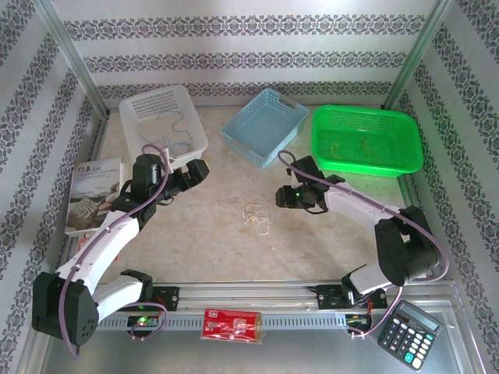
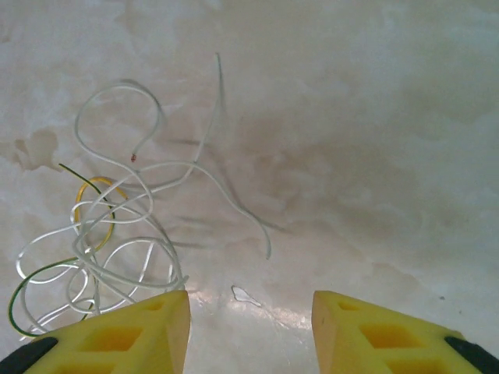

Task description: Untangle the cables

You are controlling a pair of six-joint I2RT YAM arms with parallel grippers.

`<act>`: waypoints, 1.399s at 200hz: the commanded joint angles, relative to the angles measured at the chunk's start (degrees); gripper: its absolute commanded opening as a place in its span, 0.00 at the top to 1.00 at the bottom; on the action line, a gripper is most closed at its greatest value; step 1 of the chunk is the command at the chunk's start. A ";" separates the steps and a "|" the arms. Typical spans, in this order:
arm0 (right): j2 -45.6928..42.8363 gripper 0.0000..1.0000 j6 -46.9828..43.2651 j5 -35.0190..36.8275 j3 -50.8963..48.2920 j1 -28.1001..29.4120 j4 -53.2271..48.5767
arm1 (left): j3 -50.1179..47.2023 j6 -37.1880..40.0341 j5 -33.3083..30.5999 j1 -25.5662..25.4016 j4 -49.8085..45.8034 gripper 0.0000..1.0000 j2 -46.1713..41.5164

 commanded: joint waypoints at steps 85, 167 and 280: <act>3.64 0.54 9.00 -9.38 0.36 3.81 10.37 | 1.17 1.38 -1.10 -9.21 6.42 0.00 6.89; 6.01 1.00 7.92 -11.41 3.07 5.50 12.46 | 0.15 -0.01 -2.90 -9.72 8.52 0.00 8.24; -7.19 1.00 11.24 -13.05 -1.15 7.72 25.99 | -3.08 -3.98 -4.07 -9.60 13.99 0.00 10.09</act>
